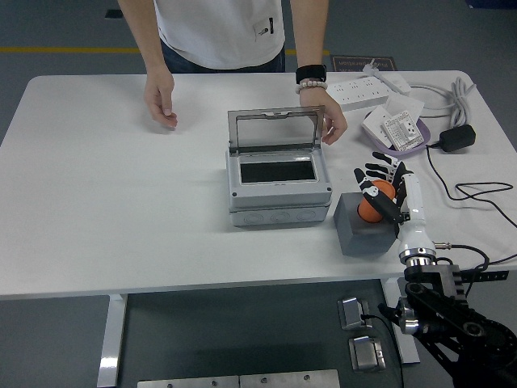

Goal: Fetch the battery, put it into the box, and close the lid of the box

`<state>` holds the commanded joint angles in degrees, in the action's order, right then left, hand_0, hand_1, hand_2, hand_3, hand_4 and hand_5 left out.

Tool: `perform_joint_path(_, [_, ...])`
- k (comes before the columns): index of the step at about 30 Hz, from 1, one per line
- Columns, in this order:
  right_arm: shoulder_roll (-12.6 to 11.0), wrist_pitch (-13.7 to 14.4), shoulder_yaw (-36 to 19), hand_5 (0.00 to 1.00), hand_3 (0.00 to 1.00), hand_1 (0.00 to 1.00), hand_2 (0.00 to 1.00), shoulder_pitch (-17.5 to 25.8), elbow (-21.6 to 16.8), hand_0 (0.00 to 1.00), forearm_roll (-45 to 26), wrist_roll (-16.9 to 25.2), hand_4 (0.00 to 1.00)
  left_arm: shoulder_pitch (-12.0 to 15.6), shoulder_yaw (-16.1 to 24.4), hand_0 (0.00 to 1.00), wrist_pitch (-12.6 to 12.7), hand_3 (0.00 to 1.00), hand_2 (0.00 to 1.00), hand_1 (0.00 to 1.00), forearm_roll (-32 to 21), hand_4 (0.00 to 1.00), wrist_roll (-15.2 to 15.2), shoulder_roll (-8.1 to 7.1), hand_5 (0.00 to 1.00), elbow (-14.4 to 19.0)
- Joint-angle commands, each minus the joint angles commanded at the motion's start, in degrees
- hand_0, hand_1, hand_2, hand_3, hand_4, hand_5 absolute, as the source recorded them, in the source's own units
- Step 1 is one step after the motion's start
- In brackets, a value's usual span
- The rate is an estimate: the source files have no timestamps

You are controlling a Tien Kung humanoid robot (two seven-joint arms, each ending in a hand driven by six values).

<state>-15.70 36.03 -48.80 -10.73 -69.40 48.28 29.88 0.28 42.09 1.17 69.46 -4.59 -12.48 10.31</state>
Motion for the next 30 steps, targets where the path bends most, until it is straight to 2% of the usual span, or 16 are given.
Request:
perform_joint_path(1, [0.0, 0.0, 0.2, 0.328, 0.651, 0.613, 0.61, 0.0, 0.0, 0.523, 0.1, -0.1, 0.807, 0.0, 0.0, 0.391, 0.0, 0.486, 0.526, 0.593, 0.0, 0.002, 0.0, -0.02, 0.002, 0.0])
perform_joint_path(6, [-0.2, 0.2, 0.7, 0.328, 0.651, 0.613, 0.61, 0.0, 0.1, 0.523, 0.9, -0.7, 0.807, -0.1, -0.1, 0.391, 0.0, 0.486, 0.526, 0.593, -0.1, 0.002, 0.1, -0.08, 0.002, 0.0])
perform_joint_path(7, [-0.2, 0.3, 0.8, 0.204, 0.629, 0.595, 0.582, 0.0, 0.1, 0.512, 1.3, -0.9, 0.732, -0.2, -0.1, 0.391, 0.0, 0.486, 0.526, 0.593, -0.1, 0.002, 0.1, -0.09, 0.002, 0.0])
perform_joint_path(12, [-0.4, 0.4, 1.6, 0.204, 0.629, 0.595, 0.582, 0.0, 0.0, 0.512, 2.4, -1.8, 0.732, -0.2, -0.4, 0.391, 0.0, 0.486, 0.526, 0.593, -0.3, 0.002, 0.1, -0.13, 0.002, 0.0])
perform_joint_path(13, [-0.4, 0.5, 1.7, 0.15, 0.61, 0.565, 0.557, 0.0, -0.1, 0.536, 2.5, -1.9, 0.684, -0.2, -0.4, 0.389, 0.0, 0.486, 0.526, 0.592, -0.3, 0.002, 0.1, -0.13, 0.002, 0.0])
perform_joint_path(24, [-0.5, 1.0, 2.4, 0.139, 0.578, 0.524, 0.539, -0.2, -0.5, 0.544, 2.7, -2.2, 0.654, -0.2, -0.3, 0.389, 0.0, 0.485, 0.526, 0.592, 0.0, 0.002, 0.1, -0.1, 0.002, 0.0])
perform_joint_path(25, [-0.5, 1.0, 2.5, 0.161, 0.492, 0.447, 0.467, -0.2, -0.5, 0.435, 2.7, -2.3, 0.602, -0.2, -0.3, 0.39, 0.0, 0.486, 0.527, 0.593, 0.0, 0.002, 0.1, -0.11, 0.002, 0.0])
perform_joint_path(30, [-0.4, 1.0, 3.0, 0.161, 0.492, 0.447, 0.467, -0.3, -0.3, 0.435, 2.5, -2.3, 0.602, -0.2, -0.3, 0.39, 0.0, 0.486, 0.527, 0.593, 0.0, 0.002, 0.2, -0.18, 0.002, 0.0])
